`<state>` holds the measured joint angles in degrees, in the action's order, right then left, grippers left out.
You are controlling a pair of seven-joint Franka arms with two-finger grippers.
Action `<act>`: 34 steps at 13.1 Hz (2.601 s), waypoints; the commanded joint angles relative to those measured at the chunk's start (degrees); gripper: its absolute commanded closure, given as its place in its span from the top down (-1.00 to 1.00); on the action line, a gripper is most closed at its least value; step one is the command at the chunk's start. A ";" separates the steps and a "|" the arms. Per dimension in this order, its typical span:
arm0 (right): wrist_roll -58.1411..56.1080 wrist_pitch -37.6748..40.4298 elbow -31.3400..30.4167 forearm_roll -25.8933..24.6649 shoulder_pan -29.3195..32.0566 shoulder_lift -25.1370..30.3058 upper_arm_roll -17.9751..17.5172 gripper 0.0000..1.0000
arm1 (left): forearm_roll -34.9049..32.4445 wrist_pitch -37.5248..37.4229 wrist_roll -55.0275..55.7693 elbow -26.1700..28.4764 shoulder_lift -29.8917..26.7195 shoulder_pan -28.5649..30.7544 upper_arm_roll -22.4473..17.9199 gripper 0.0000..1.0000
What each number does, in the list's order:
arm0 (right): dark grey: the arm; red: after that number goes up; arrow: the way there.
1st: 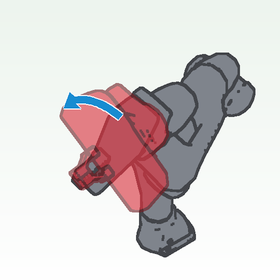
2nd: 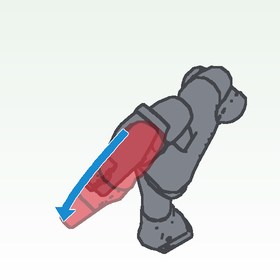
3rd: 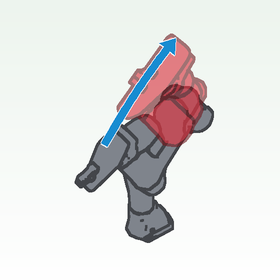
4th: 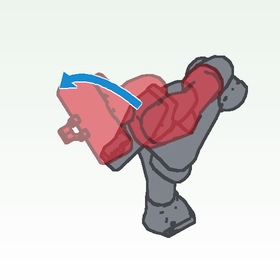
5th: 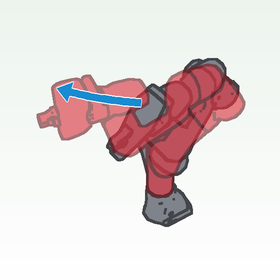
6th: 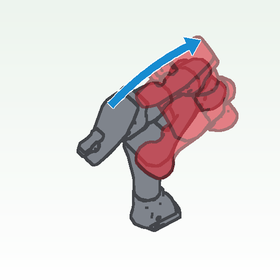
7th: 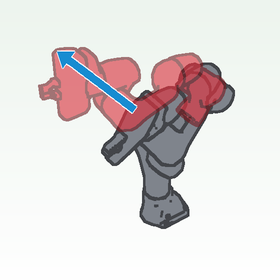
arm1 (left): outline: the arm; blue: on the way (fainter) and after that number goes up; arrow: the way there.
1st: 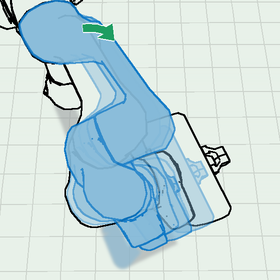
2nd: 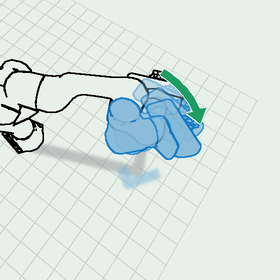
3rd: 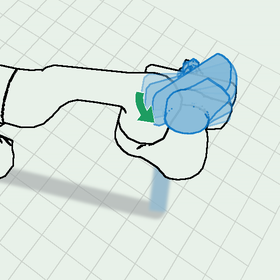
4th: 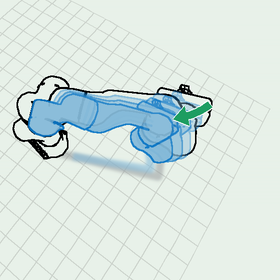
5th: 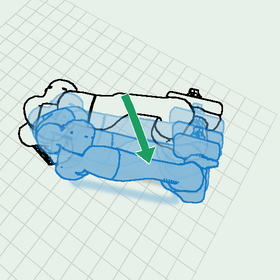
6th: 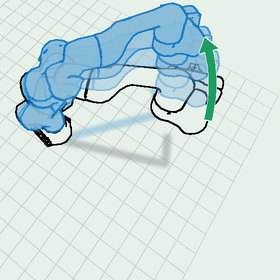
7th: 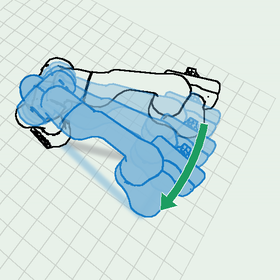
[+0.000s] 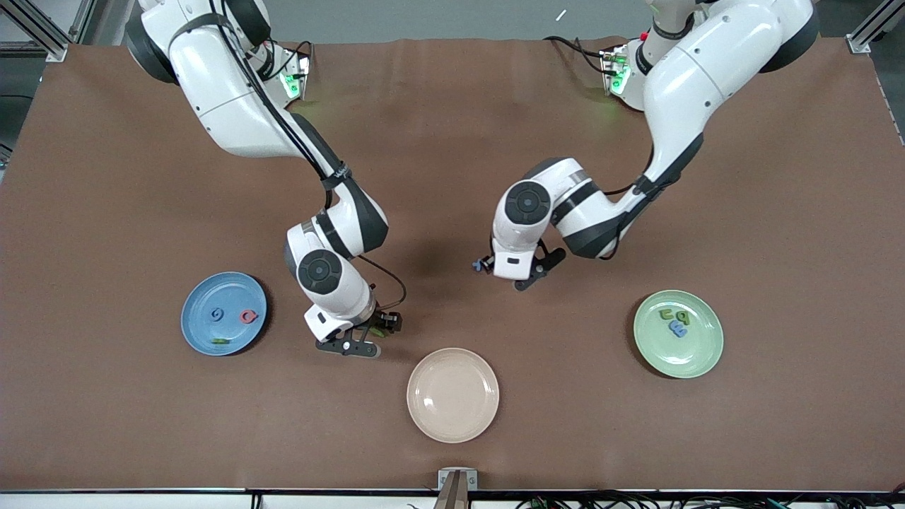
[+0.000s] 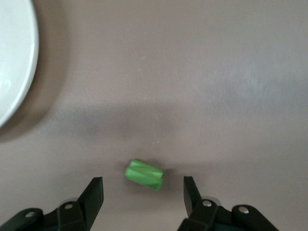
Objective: Sort uppercase to blue plate, lowercase to green plate
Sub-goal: 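Grasp the blue x with the left gripper while the right gripper grasps green N, then drop the x on the green plate while the right gripper drops N on blue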
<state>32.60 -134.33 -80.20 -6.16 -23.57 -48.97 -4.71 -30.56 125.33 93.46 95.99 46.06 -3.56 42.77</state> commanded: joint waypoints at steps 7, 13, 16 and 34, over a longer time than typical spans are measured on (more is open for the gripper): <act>-13.52 -3.47 -0.48 -7.11 -1.66 -1.74 0.40 0.33 | -0.02 6.24 5.15 -2.82 1.32 -12.00 -10.42 0.33; -18.81 -3.48 -0.40 -7.20 -1.22 -1.74 0.66 -0.45 | -0.55 10.28 5.15 -2.91 2.98 -12.00 -10.86 0.23; -18.46 -3.30 -0.13 -6.59 -0.69 -1.22 0.66 -0.85 | -0.81 10.28 5.15 -2.91 3.07 -11.91 -10.86 0.21; -62.75 29.65 -3.29 7.39 29.36 6.00 0.23 -0.34 | -0.37 3.87 -10.29 -2.91 -8.52 -0.67 -11.30 -1.00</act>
<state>-29.49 -105.68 -80.76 0.22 4.92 -43.85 -3.35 -30.69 130.74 87.59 91.84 40.20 -6.06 31.23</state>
